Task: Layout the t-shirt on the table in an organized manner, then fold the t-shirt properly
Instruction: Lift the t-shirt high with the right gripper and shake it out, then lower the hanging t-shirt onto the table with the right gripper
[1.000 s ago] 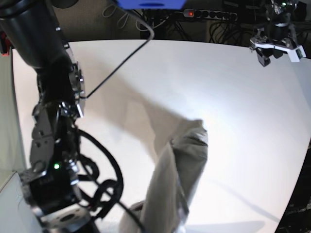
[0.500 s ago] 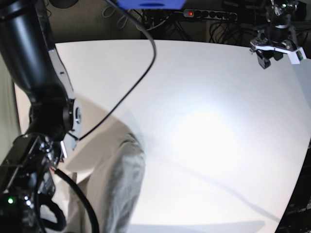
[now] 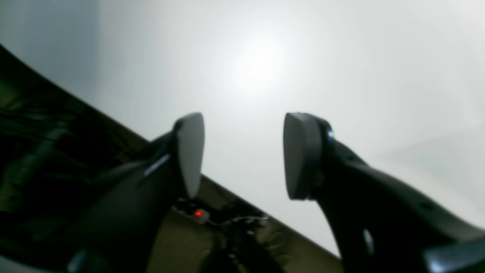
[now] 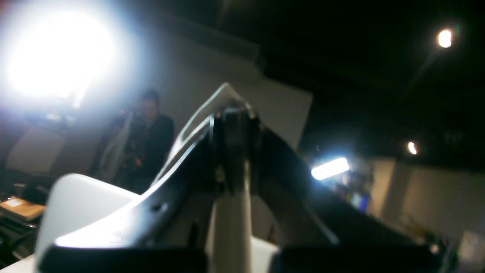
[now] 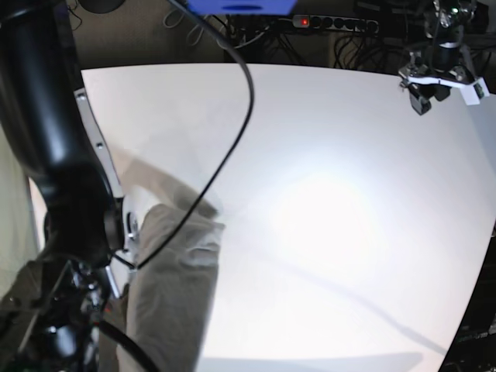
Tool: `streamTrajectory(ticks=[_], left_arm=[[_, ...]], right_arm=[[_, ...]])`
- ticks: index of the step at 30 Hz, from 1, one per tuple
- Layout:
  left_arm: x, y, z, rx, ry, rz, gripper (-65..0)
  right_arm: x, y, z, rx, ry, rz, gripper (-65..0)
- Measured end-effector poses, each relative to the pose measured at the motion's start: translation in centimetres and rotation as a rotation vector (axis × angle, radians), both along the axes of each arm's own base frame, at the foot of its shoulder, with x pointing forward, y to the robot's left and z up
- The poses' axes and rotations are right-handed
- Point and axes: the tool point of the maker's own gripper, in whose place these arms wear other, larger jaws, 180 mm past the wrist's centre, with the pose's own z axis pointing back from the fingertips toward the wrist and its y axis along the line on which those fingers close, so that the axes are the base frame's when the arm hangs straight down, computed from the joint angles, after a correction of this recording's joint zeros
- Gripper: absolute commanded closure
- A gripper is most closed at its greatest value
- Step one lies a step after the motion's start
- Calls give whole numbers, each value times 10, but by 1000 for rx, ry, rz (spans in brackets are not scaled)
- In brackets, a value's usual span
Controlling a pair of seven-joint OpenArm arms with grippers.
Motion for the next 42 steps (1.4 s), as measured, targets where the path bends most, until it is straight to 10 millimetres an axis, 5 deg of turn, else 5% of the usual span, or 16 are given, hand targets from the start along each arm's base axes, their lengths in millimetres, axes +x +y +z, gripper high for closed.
streamTrajectory(ticks=[5, 11, 17, 24, 26, 29, 33, 36, 42], left_arm=[[13, 1, 8, -10, -43, -5, -325], [12, 0, 6, -17, -37, -6, -325], [16, 1, 8, -17, -50, -5, -325], [16, 0, 8, -19, -50, -3, -325], [16, 0, 8, -18, -49, -5, -325], [14, 1, 7, -16, -40, -7, -325], [10, 3, 5, -12, -31, -5, -325], [5, 1, 1, -20, -11, -5, -325], [6, 3, 3, -8, -18, -7, -325]], right_arm=[[-7, 60, -17, -118, 18, 61, 0], [-25, 92, -15, -179, -49, 40, 0], [-18, 77, -15, -148, -17, 8, 0], [1, -12, -31, 82, 136, -132, 0], [20, -23, -72, 85, 236, -155, 0], [64, -44, -179, 37, 528, -236, 0], [67, -48, -274, -20, 660, -231, -11], [61, -38, -318, -47, 695, -179, -108], [53, -47, -348, -30, 735, -181, -348]])
